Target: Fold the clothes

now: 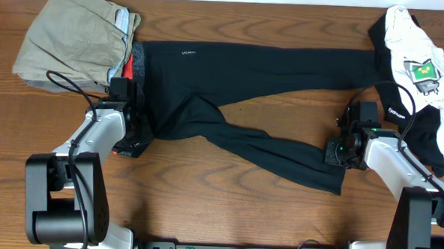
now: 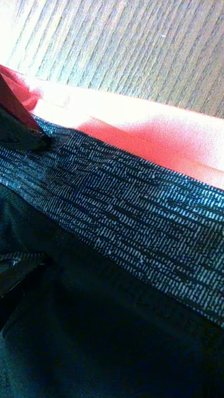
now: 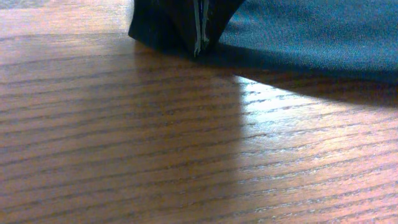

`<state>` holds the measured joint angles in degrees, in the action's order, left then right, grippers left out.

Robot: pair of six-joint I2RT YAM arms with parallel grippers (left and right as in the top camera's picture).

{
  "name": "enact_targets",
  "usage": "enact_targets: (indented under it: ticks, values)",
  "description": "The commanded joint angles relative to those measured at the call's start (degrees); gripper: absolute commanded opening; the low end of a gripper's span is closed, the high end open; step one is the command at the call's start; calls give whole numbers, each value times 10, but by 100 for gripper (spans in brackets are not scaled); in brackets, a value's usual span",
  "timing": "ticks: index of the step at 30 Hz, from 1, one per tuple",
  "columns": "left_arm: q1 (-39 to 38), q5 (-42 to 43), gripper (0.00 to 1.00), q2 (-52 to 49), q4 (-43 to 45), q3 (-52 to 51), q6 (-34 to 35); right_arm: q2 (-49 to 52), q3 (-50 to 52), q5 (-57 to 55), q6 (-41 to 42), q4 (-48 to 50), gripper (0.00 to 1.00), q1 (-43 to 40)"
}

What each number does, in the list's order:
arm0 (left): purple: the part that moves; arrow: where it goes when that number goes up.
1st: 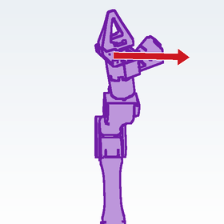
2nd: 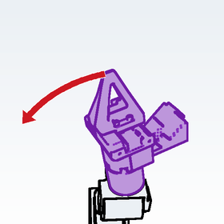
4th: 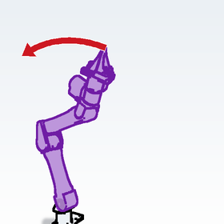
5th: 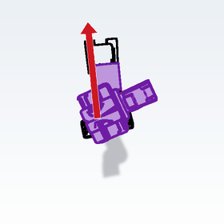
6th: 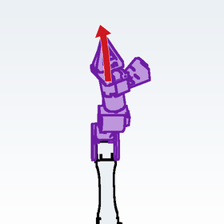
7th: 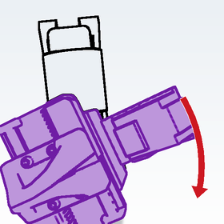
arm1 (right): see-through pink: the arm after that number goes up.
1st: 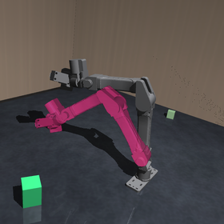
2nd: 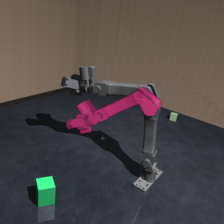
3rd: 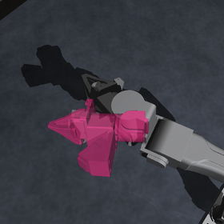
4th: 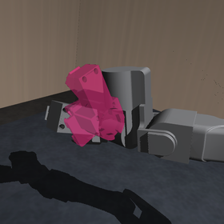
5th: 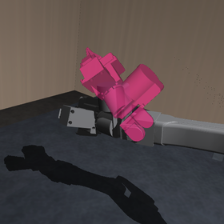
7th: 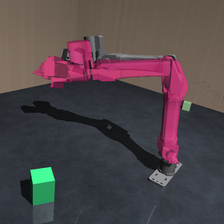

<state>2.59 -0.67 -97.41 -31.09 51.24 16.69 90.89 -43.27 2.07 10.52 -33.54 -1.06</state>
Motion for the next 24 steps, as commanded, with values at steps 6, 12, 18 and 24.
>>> enact_targets:
  ticks: [6,12,18,24]
  values:
    - [3,0,53,-21,-3,-5,-1,12,-62,-6,-5,-38,1,-11]
    - [3,0,53,-21,-3,-5,-1,12,-161,-5,-40,-97,1,-52]
    - [3,0,53,-21,-3,-5,-1,12,-190,4,-45,-149,1,-90]
    - [3,0,53,-22,-2,-5,-1,12,-188,32,-50,-177,1,-105]
